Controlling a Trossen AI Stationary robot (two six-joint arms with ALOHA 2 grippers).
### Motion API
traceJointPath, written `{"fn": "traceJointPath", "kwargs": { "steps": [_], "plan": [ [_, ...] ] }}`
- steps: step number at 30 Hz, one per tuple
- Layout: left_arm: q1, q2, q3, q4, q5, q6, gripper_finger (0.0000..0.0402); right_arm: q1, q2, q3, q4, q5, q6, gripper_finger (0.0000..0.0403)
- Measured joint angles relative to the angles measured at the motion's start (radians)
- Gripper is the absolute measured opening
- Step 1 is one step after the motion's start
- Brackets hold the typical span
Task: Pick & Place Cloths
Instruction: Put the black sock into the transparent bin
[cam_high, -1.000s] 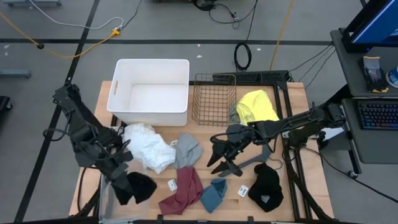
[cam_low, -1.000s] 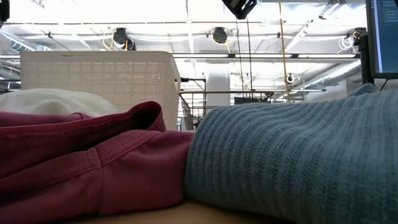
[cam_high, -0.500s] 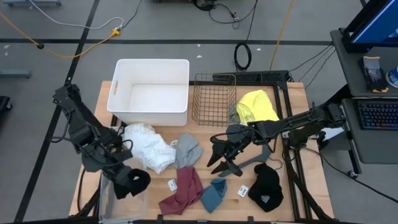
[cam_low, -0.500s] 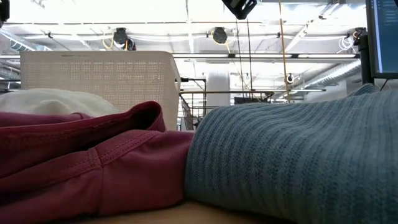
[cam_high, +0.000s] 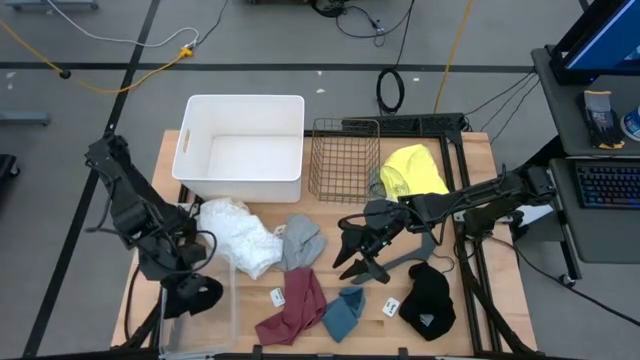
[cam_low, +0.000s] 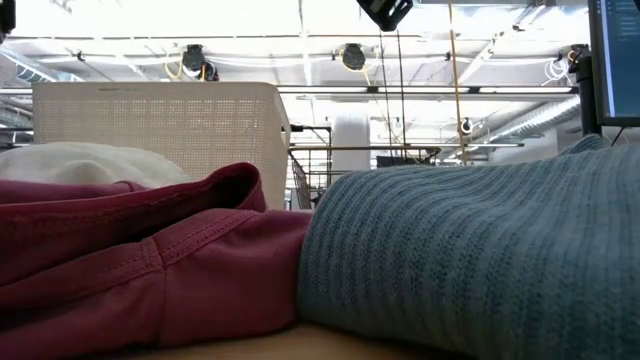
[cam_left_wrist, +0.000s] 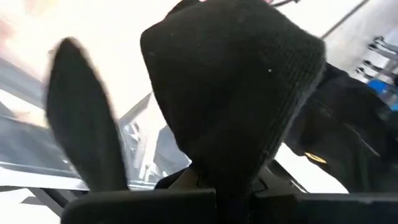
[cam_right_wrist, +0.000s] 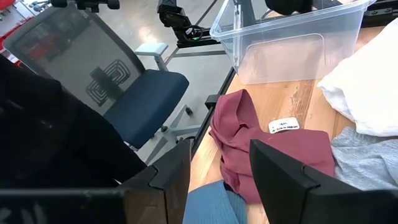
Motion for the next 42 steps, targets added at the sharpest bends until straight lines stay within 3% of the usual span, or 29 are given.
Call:
{"fn": "traceJointPath", "kwargs": {
  "steps": [7, 20, 42],
  "plan": [
    [0.000, 0.086, 0.000, -0.039, -0.016, 0.015, 0.0001, -0.001, 0.000, 0.000, 0.000, 0.058, -0.015, 0.0155],
    [0.000, 0.296, 0.000, -0.015, 0.018, 0.046, 0.0001, -0.035, 0.000, 0.000, 0.000, 0.055, 0.000, 0.0155],
    [0.001, 0.320, 0.000, -0.081, 0.019, -0.070, 0.0001, -0.034, 0.000, 0.000, 0.001, 0.053, 0.000, 0.0155]
  ]
}}
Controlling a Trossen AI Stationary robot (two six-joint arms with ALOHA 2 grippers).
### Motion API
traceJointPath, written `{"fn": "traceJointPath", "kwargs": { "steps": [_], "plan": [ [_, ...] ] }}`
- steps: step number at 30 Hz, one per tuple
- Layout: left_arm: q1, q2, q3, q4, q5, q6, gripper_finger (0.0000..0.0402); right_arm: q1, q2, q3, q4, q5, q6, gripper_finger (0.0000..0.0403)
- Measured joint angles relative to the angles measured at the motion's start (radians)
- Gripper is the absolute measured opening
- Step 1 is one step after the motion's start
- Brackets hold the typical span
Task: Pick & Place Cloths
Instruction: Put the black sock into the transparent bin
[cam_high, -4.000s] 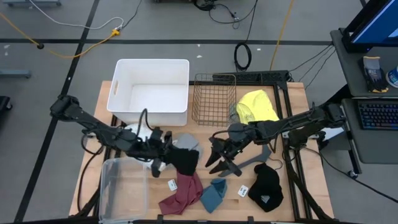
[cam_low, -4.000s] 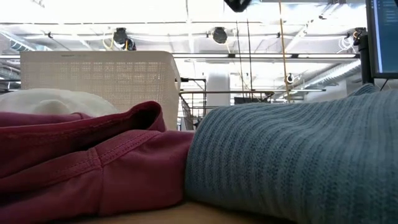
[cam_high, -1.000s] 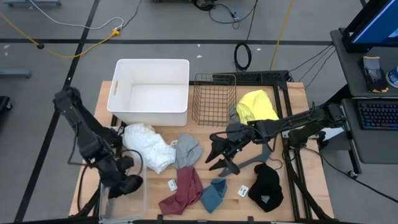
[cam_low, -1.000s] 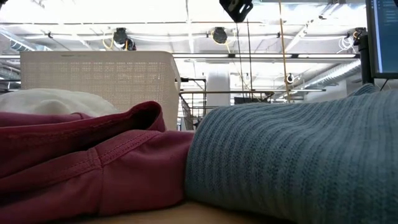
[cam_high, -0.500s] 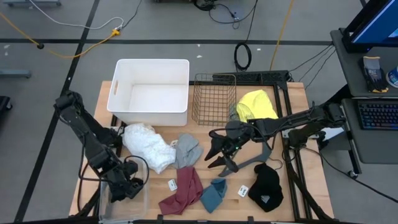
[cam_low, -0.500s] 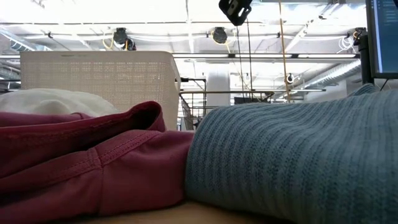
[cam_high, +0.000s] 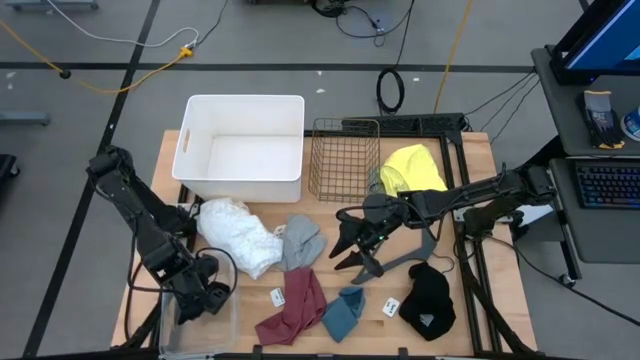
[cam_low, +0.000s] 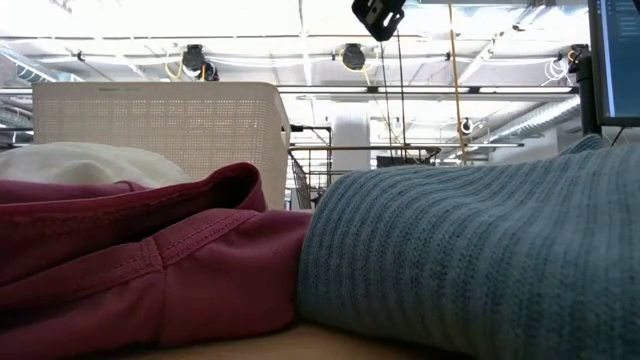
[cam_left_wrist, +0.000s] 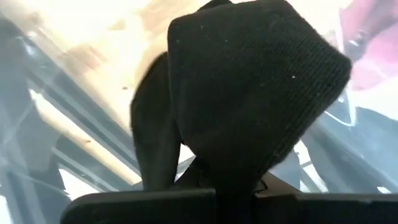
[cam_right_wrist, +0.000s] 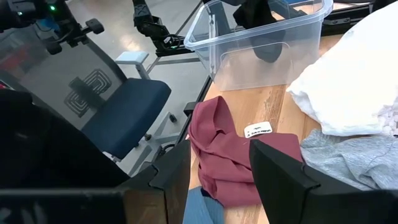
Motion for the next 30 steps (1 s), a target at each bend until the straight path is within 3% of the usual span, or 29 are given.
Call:
{"fn": "traceJointPath", "kwargs": {
  "steps": [12, 30],
  "plan": [
    [0.000, 0.000, 0.000, -0.013, 0.029, -0.097, 0.0001, 0.000, 0.000, 0.000, 0.000, 0.000, -0.003, 0.0155],
    [0.000, 0.000, 0.000, -0.010, -0.106, -0.179, 0.0019, 0.000, 0.000, 0.000, 0.000, 0.000, -0.004, 0.0155]
  ]
}}
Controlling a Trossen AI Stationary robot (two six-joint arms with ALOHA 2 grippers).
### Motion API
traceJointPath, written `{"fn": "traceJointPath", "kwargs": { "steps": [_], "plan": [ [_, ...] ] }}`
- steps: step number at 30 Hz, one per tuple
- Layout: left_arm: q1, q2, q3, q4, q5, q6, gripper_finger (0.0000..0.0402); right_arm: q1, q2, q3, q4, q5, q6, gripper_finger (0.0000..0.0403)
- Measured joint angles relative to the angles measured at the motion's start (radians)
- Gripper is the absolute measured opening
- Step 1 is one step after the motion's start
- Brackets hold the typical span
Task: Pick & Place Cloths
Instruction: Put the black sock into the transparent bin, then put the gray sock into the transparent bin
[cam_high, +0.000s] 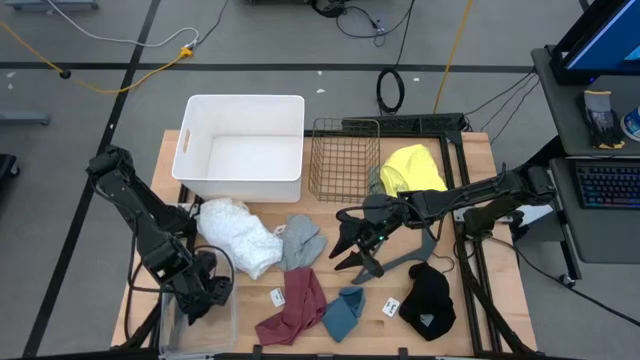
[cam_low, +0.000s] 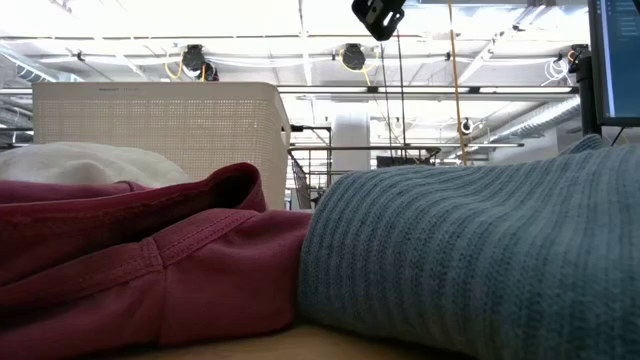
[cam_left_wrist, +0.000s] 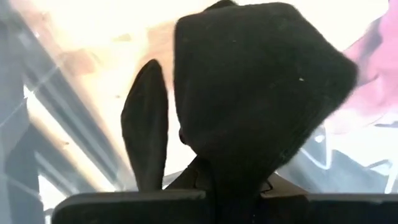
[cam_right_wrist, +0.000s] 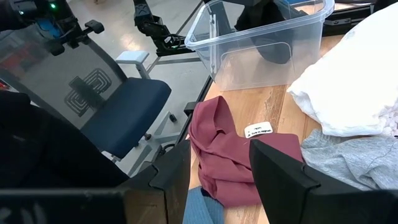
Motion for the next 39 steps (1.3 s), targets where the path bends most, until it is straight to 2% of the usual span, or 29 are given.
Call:
{"fn": "traceJointPath", "kwargs": {
  "steps": [13, 22, 28, 34, 39],
  "plan": [
    [0.000, 0.000, 0.000, 0.002, -0.025, -0.007, 0.0032, 0.000, 0.000, 0.000, 0.000, 0.000, -0.004, 0.0155],
    [0.000, 0.000, 0.000, 0.002, -0.025, -0.001, 0.0145, 0.000, 0.000, 0.000, 0.000, 0.000, -0.005, 0.0155],
    [0.000, -0.008, 0.000, 0.053, 0.052, -0.014, 0.0196, 0.000, 0.000, 0.000, 0.000, 0.000, -0.037, 0.0155],
    [-0.001, -0.043, 0.000, 0.137, 0.034, -0.022, 0.0199, 0.000, 0.000, 0.000, 0.000, 0.000, -0.080, 0.0155],
    [-0.001, -0.078, 0.000, 0.222, 0.017, 0.013, 0.0176, -0.008, 0.000, 0.000, 0.000, 0.002, -0.083, 0.0155]
  ]
}}
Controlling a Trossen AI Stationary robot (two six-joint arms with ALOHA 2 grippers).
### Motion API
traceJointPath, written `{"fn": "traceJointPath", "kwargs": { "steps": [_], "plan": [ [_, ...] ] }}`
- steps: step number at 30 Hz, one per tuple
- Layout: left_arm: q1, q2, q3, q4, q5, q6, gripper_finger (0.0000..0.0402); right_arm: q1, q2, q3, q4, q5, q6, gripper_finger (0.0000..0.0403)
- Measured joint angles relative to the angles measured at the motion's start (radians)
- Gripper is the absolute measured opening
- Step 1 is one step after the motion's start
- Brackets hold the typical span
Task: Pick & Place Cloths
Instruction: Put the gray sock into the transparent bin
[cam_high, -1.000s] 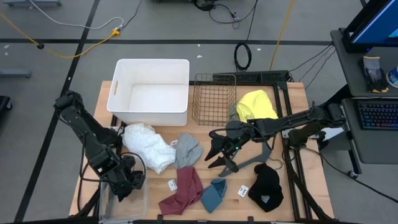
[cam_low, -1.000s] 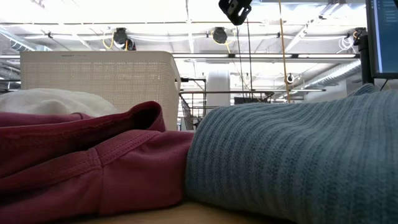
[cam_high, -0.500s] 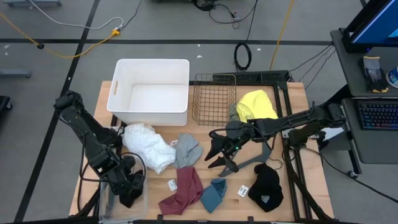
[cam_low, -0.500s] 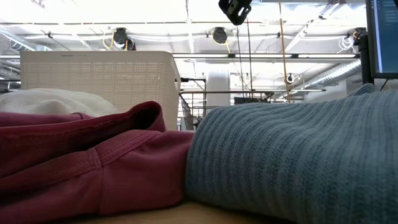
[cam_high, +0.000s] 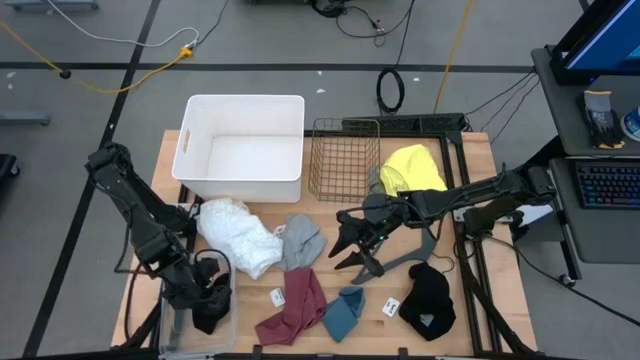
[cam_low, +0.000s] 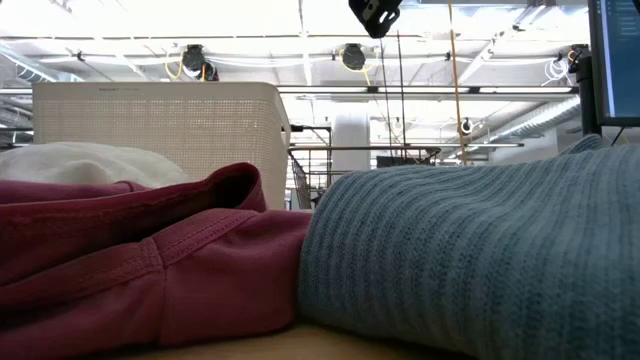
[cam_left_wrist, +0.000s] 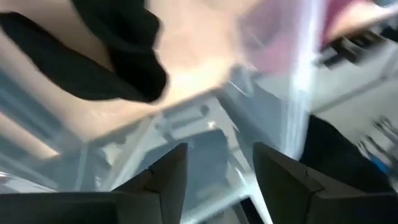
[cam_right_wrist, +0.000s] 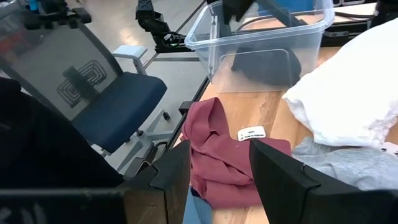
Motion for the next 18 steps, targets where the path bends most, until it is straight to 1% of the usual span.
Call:
{"fn": "traceJointPath", "kwargs": {
  "steps": [5, 8, 12, 16, 18],
  "plan": [
    [0.000, -0.037, 0.000, 0.130, -0.002, 0.064, 0.0142, -0.027, 0.000, 0.000, -0.006, 0.001, 0.000, 0.0155],
    [0.000, -0.055, 0.000, 0.210, -0.030, 0.113, 0.0123, -0.048, -0.002, 0.000, -0.017, 0.001, 0.000, 0.0155],
    [0.000, -0.068, 0.000, 0.325, -0.097, 0.233, 0.0093, -0.078, -0.035, 0.000, -0.037, 0.002, -0.023, 0.0155],
    [0.001, -0.070, 0.000, 0.407, -0.191, 0.388, 0.0058, -0.105, -0.094, -0.001, -0.086, 0.007, -0.059, 0.0155],
    [0.001, -0.071, 0.000, 0.437, -0.245, 0.475, 0.0036, -0.112, -0.137, -0.001, -0.119, 0.036, -0.086, 0.0155]
  ]
}}
